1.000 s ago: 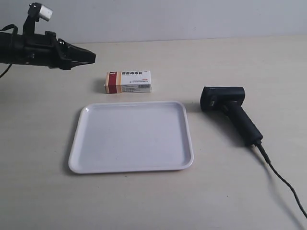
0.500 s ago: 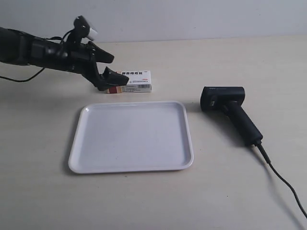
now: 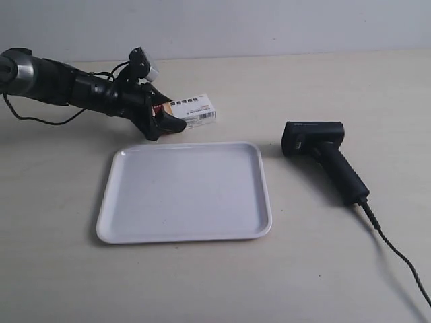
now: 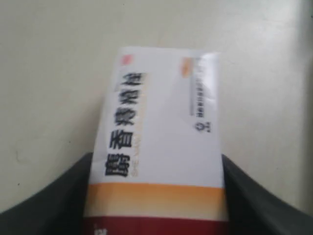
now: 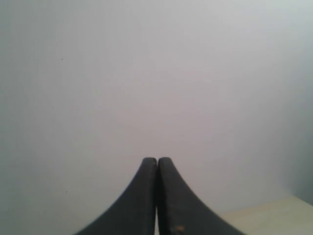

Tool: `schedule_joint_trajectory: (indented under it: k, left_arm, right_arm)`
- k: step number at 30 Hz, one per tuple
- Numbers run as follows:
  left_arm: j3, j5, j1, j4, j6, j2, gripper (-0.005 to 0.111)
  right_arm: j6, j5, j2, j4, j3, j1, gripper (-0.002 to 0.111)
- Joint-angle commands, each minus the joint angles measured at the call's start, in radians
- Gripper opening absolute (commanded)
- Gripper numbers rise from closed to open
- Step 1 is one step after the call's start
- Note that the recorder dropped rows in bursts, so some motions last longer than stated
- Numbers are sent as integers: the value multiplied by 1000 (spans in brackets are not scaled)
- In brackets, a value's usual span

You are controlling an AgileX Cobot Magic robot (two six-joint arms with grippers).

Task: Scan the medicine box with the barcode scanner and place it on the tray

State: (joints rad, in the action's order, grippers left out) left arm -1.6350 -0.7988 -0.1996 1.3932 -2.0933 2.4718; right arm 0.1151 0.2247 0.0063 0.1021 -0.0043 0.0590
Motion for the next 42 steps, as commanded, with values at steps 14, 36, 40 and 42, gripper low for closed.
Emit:
schedule_joint_trajectory:
  k: [14, 36, 40, 42]
  left_arm:
    - [335, -281, -14, -148, -6, -503, 1]
    - [542, -129, -41, -232, -6, -641, 0]
    - [542, -141, -41, -244, -6, -639, 0]
    - [542, -145, -41, -253, -6, -632, 0]
  right_arm:
    - [48, -94, 880, -37, -275, 107, 12]
    - [10, -192, 1772, -191, -731, 311, 89]
    - [-27, -202, 1855, -191, -789, 311, 88]
    - [-53, -204, 1891, -191, -814, 311, 83]
